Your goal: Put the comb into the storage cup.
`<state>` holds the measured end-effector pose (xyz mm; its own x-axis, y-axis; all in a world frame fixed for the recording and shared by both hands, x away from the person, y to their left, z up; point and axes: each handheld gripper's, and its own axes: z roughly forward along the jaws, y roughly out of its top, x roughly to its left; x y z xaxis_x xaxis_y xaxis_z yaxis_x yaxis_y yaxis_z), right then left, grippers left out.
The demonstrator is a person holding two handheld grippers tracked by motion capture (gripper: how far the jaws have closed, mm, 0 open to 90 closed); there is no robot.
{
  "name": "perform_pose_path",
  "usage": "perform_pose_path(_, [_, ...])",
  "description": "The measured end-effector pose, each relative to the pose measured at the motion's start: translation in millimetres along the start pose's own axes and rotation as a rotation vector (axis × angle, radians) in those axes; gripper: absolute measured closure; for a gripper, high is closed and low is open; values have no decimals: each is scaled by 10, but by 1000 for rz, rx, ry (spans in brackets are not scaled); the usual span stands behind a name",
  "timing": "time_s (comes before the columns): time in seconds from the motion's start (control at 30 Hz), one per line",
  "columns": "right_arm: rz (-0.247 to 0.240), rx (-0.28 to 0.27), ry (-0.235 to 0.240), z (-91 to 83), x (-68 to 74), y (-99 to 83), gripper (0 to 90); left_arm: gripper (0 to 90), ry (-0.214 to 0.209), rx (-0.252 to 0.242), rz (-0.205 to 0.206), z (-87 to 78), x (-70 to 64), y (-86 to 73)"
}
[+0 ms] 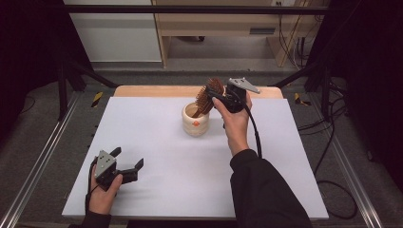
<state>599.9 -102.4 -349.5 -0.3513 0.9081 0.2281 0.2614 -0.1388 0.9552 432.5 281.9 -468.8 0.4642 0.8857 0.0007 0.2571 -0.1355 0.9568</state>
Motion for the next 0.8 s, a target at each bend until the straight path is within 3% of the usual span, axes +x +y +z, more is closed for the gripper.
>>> perform_pose_path(0.07, [-41, -8, -11, -48, 12, 11, 149, 24, 9, 0, 5, -4, 6, 1])
perform_pose_path(0.27, [-58, 17, 3, -117, -34, 4, 111, 24, 18, -7, 2, -17, 24, -6])
perform_pose_path(0.4, [-72, 32, 26, -200, -143, -9, 118, 22, 34, -37, 4, -51, 28, 13])
perform_pose_path(0.43, [-89, 59, 35, -236, -196, -1, 122, 19, 39, -38, 7, -54, 30, 16])
perform_pose_path(0.67, [-54, 49, 72, -422, -339, 62, 114, 21, 61, -42, 7, -66, 31, 19])
perform_pose_path(0.8, [-60, 44, 78, -480, -372, 86, 124, 20, 61, -40, 15, -66, 19, 18])
